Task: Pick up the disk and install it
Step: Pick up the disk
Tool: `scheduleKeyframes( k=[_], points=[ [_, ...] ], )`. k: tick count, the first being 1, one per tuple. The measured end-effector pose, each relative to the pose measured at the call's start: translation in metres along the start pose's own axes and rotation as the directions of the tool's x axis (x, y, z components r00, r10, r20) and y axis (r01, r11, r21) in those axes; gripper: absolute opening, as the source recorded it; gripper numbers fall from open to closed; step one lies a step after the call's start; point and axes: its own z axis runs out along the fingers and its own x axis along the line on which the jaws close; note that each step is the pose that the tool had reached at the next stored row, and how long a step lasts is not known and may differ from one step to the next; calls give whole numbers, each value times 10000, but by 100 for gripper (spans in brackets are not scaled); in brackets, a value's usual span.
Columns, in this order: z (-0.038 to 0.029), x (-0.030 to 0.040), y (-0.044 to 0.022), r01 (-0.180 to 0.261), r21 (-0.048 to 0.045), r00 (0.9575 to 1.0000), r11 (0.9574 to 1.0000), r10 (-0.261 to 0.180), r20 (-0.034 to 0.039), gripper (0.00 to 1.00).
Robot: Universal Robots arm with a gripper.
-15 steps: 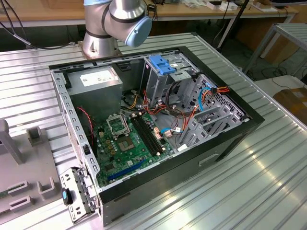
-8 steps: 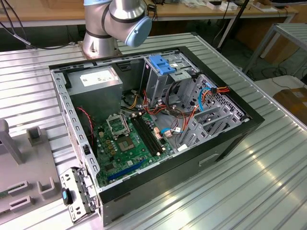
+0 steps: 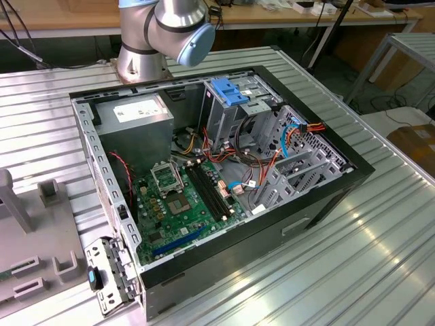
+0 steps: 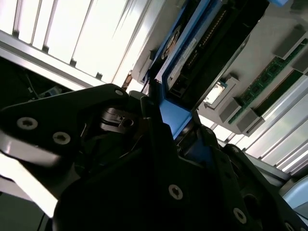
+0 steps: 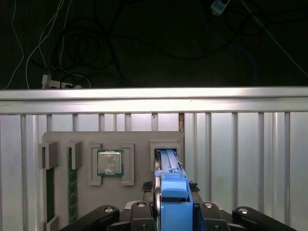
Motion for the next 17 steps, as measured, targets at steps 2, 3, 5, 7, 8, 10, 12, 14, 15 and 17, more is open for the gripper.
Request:
scheduleKeyframes(
  k=[2, 3, 5, 7, 8, 10, 12, 14, 15, 17],
  points=[
    [-43, 0, 0, 0, 1, 10000, 10000, 0, 0, 37],
    [-61, 0, -1, 0, 2, 10000, 10000, 0, 0, 37],
    [-152, 1, -1, 0, 1, 10000, 10000, 0, 0, 37],
    [-202, 2, -2, 0, 1, 10000, 10000, 0, 0, 37],
    [-213, 2, -2, 0, 1, 10000, 10000, 0, 0, 37],
    [-257, 2, -2, 0, 1, 10000, 10000, 0, 0, 37],
    [-293, 2, -3, 0, 1, 10000, 10000, 0, 0, 37],
    [-327, 2, -3, 0, 1, 10000, 10000, 0, 0, 37],
    [-343, 3, -3, 0, 0, 10000, 10000, 0, 0, 37],
    [-375, 3, -3, 1, 1, 10000, 10000, -1, 0, 37]
  ],
)
